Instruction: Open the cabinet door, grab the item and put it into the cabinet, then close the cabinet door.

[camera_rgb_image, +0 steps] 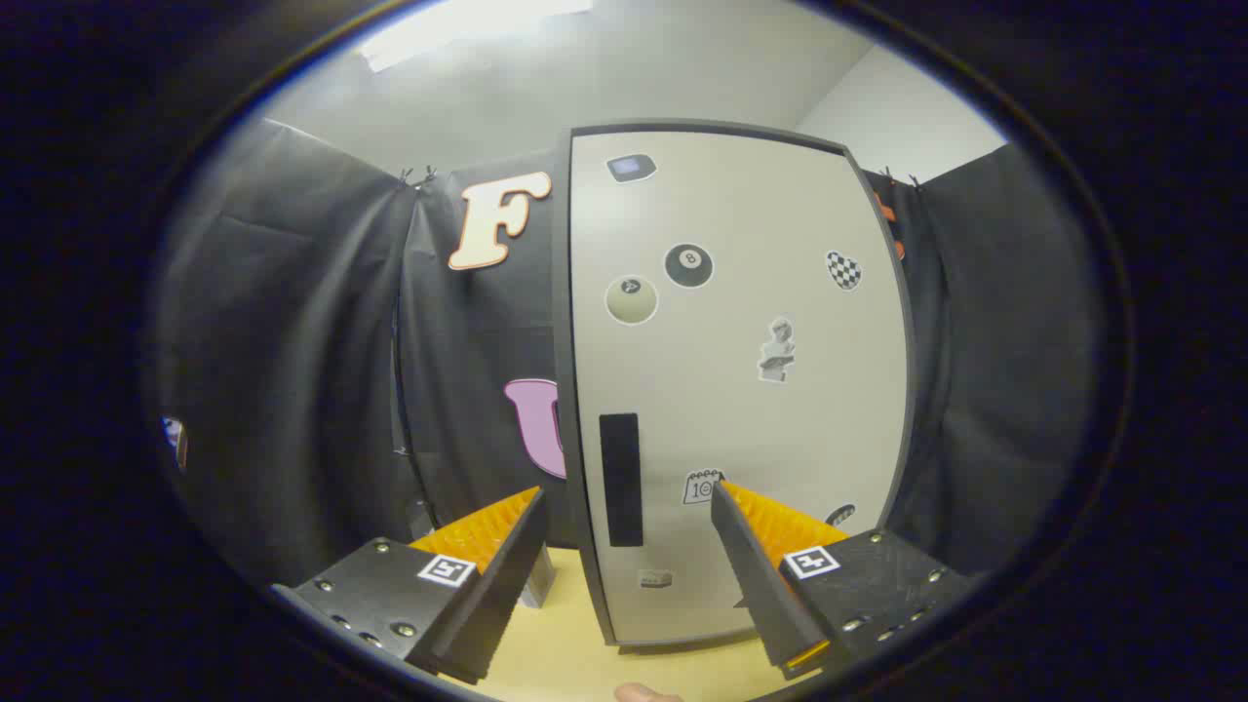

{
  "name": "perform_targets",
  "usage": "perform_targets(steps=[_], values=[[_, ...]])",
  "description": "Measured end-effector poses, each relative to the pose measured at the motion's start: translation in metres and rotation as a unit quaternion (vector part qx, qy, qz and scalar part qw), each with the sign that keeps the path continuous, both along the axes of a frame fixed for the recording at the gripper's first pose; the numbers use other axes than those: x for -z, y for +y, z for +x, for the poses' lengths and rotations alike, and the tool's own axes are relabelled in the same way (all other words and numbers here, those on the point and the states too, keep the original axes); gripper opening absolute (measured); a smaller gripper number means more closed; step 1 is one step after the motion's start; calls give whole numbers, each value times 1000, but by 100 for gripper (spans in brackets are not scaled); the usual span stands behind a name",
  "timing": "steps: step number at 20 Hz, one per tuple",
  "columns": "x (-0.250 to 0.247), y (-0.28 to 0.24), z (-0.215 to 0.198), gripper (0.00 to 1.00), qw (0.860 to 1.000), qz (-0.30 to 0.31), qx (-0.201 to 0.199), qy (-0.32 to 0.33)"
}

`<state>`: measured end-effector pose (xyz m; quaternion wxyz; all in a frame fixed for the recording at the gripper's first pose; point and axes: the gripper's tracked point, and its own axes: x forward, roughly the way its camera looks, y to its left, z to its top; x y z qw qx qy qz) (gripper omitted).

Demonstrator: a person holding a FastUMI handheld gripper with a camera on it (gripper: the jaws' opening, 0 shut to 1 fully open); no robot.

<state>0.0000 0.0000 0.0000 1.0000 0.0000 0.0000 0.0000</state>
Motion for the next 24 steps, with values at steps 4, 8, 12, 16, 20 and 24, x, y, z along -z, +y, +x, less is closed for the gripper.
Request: perform_targets(steps=[4, 8, 12, 16, 20, 24], values=[[3, 4, 0, 99, 1000, 6, 13, -1], [5, 6, 2, 99, 1000, 5, 24, 0], [6, 5, 5, 99, 999, 6, 34, 3], [8, 4, 14, 99, 999, 10, 36, 8], [11, 4, 32, 99, 999, 7, 36, 12], [20, 7, 59, 87, 999, -8, 34, 16]])
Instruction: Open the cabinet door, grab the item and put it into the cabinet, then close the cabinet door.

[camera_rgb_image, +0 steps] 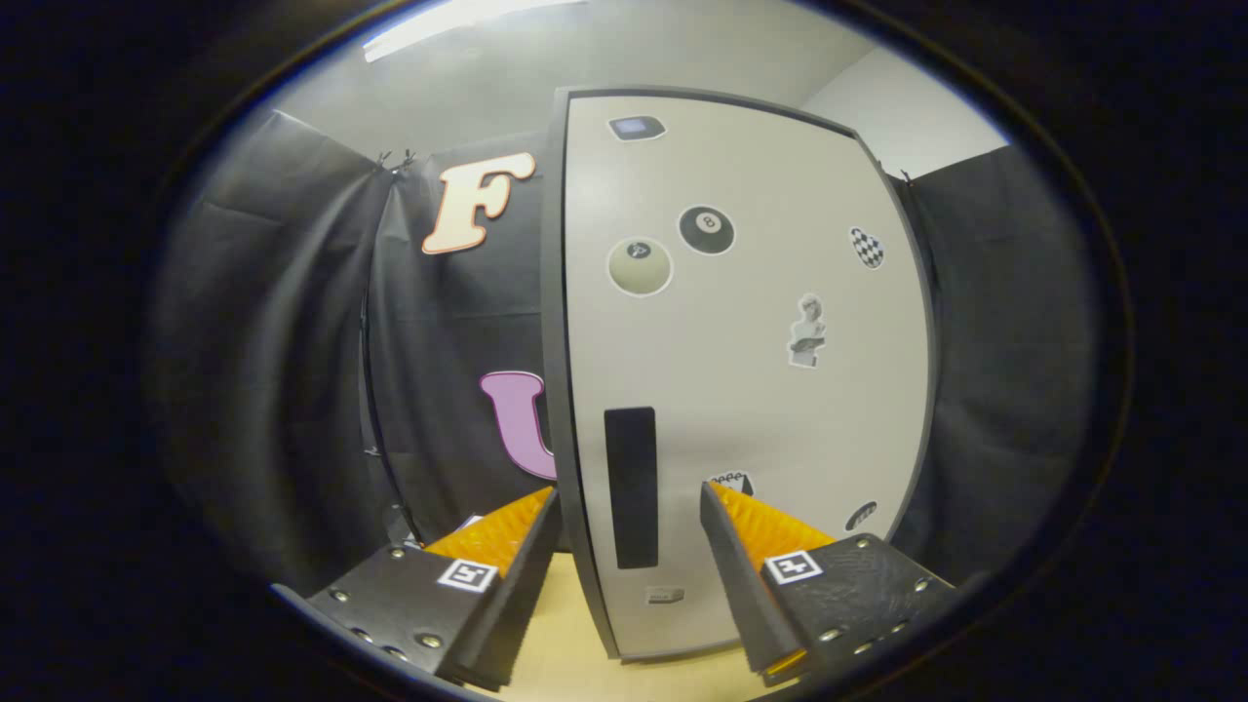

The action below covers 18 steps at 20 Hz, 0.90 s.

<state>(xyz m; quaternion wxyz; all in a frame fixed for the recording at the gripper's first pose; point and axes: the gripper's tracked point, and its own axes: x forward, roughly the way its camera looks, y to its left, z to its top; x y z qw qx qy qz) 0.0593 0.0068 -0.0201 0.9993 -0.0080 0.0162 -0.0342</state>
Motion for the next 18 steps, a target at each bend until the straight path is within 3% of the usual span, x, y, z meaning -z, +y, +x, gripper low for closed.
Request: perform_targets(steps=[4, 8, 11, 14, 15, 18], values=[[13, -9, 26, 65, 1000, -22, 21, 8], [25, -7, 46, 65, 999, -22, 14, 22], [30, -7, 48, 35, 999, -32, 22, 26], [29, -9, 46, 28, 999, -38, 27, 18], [30, -7, 44, 19, 999, -28, 29, 18], [31, -9, 45, 19, 999, -21, 32, 26]])
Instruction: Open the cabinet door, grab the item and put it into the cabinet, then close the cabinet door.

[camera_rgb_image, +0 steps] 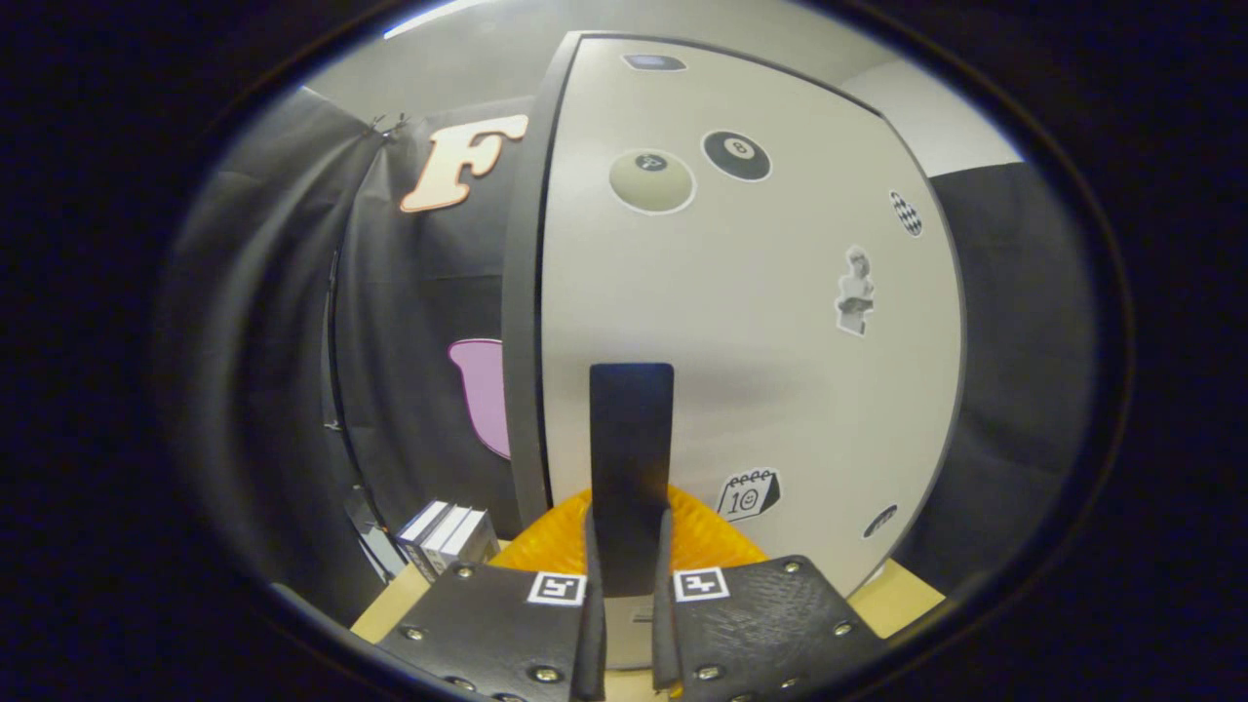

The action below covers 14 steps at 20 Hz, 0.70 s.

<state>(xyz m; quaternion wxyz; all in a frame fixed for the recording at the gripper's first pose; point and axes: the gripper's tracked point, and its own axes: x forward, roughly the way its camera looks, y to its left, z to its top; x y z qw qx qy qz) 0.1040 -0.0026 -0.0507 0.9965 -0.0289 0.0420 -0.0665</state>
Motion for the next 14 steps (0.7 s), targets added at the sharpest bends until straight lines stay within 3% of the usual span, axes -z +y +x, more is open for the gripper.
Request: perform_targets(steps=[7, 14], values=[[-4, -5, -34, 18, 1000, -5, 15, -3], [-11, -32, -99, 18, 1000, -2, 21, 0]])
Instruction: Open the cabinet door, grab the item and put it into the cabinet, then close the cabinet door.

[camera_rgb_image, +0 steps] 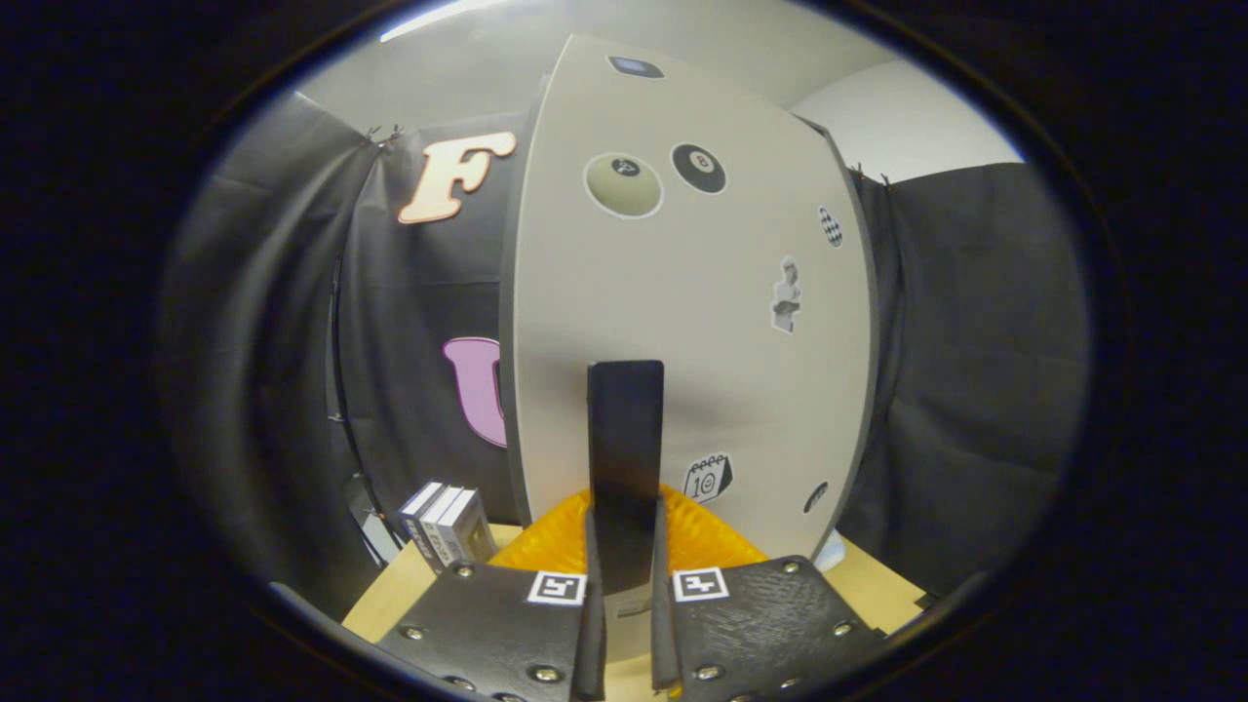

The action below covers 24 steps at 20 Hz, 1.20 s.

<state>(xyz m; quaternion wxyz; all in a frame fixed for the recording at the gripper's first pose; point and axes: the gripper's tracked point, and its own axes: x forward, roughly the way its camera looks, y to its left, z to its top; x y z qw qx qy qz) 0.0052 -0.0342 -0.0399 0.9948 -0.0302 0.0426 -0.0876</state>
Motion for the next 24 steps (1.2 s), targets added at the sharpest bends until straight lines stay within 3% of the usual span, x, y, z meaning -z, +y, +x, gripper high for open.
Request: perform_targets(steps=[9, 20, 24], values=[[-5, -34, -55, 18, 999, 17, 26, 6], [-8, -88, -113, 18, 996, 17, 88, 10], [-10, -106, -128, 18, 997, 21, 68, 15]])
